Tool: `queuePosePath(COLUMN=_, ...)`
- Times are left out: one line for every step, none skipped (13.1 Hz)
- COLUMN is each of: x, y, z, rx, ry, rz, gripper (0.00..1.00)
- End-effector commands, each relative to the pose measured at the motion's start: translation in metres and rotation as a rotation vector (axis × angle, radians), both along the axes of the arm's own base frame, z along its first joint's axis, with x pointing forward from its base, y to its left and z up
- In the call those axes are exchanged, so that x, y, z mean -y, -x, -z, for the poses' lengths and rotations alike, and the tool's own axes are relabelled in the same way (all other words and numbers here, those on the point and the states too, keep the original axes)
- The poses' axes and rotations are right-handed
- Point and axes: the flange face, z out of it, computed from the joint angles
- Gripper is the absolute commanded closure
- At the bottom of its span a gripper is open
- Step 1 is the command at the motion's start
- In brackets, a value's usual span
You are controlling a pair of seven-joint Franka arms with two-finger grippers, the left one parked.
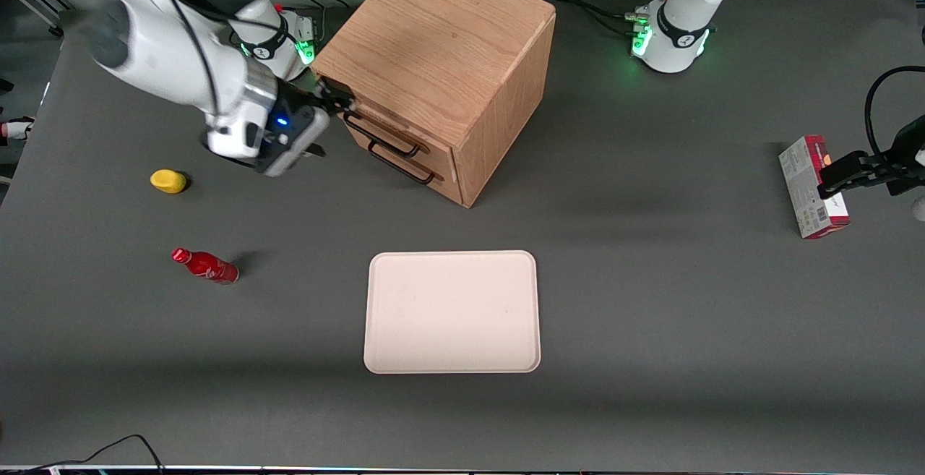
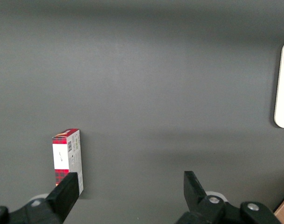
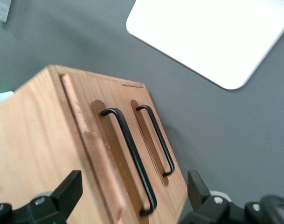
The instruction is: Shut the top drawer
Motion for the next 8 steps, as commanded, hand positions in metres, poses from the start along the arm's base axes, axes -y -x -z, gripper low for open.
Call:
queuePosePath(x=0.019, y=-0.004, z=-0.094, rx=0.036, ry=0.109, rz=0.143, gripper=0.00)
queuePosePath(x=0.030, y=0.000, z=-0.120, rx=0.042, ry=0.152, rz=0.206, gripper=0.00)
queuePosePath(x=0.043, y=0.005, z=-0.144, rx=0.068, ry=0.215, rz=0.227, gripper=0.00)
queuePosePath(x=0.060, y=0.009, z=-0.161, rx=0.078, ry=0.284, rz=0.246, gripper=0.00)
queuePosePath(x=0.083, y=0.013, z=-0.176, rx=0.084, ry=0.330, rz=0.284, gripper=0.00)
queuePosePath(x=0.117, y=0.016, z=-0.188, rx=0.077, ry=0.345, rz=0.345, gripper=0.00)
queuePosePath(x=0.155, y=0.019, z=-0.194, rx=0.058, ry=0.352, rz=0.408, gripper=0.00)
queuePosePath(x=0.185, y=0.020, z=-0.192, rx=0.027, ry=0.367, rz=0.451, gripper=0.00)
